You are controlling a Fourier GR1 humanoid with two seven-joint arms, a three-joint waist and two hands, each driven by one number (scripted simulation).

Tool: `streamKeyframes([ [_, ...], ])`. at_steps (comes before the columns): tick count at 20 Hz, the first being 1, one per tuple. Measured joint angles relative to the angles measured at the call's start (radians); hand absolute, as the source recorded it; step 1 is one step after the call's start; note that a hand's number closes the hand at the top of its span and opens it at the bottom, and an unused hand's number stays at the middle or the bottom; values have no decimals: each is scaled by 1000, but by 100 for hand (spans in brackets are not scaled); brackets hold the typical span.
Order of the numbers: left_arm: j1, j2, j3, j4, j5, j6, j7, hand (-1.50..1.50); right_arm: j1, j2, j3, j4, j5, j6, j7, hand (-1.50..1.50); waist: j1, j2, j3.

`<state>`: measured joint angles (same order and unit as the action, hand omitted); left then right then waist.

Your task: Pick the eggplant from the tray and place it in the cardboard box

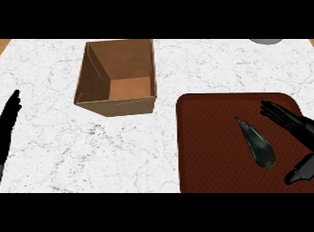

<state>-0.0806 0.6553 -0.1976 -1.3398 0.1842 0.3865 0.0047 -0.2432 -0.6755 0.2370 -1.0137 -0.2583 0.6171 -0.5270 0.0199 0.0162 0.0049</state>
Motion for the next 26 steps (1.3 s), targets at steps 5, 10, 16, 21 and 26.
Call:
streamKeyframes([
  [5, -22, -8, -8, 20, -20, -9, 7, 0, -106, -70, 30, 97, 143, -42, -95, -150, 14, -1, 0],
  [10, -44, -7, -9, 27, -30, -20, 17, 0, -201, -143, 140, 110, 312, -73, -140, -150, 29, 0, -1],
  [16, -66, -34, -21, 49, -54, -18, 16, 0, -317, -153, 298, 136, 485, -87, -157, -150, 33, 0, -2],
  [21, -84, -34, -6, 61, -56, -31, 33, 0, -401, -109, 405, 184, 580, -76, -149, -150, 26, -4, -3],
  [26, -83, -41, 10, 82, -63, -47, 26, 0, -472, -62, 473, 280, 655, -94, -178, -150, 19, -5, -3],
])
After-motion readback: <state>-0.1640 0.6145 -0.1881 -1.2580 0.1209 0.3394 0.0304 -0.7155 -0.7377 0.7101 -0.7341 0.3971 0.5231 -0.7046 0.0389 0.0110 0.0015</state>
